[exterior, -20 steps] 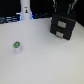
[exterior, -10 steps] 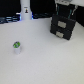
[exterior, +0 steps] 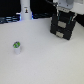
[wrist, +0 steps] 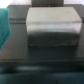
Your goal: Open the kcup holder, insert the kcup into the holder, and close the kcup holder
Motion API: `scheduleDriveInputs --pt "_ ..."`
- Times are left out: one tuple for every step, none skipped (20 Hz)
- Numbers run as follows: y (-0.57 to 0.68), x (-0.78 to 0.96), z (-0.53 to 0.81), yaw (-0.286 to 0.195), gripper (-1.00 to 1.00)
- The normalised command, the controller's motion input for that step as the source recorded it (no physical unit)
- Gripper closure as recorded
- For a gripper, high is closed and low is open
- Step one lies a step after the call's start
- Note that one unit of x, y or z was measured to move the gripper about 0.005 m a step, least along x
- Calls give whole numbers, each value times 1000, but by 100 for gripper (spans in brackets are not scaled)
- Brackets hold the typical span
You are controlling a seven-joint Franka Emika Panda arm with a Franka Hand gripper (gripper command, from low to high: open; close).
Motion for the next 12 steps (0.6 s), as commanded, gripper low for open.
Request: scheduleDriveInputs --pt "111 -290 -443 7 -100" --pt "15 -312 -404 15 -100" --pt "2 -330 -380 9 -100" --pt "1 -358 -366 4 -100" --pt "-4 -399 -326 2 -100" --pt "-2 -440 -312 -1 -100" --pt "-3 -453 -297 -2 -100" --pt "-3 -425 -284 -2 -100" --pt "16 -372 -237 -3 100" --pt "28 -357 -174 -2 100" --pt "28 -273 -85 -1 100" --pt "37 -35 -2 -6 100"
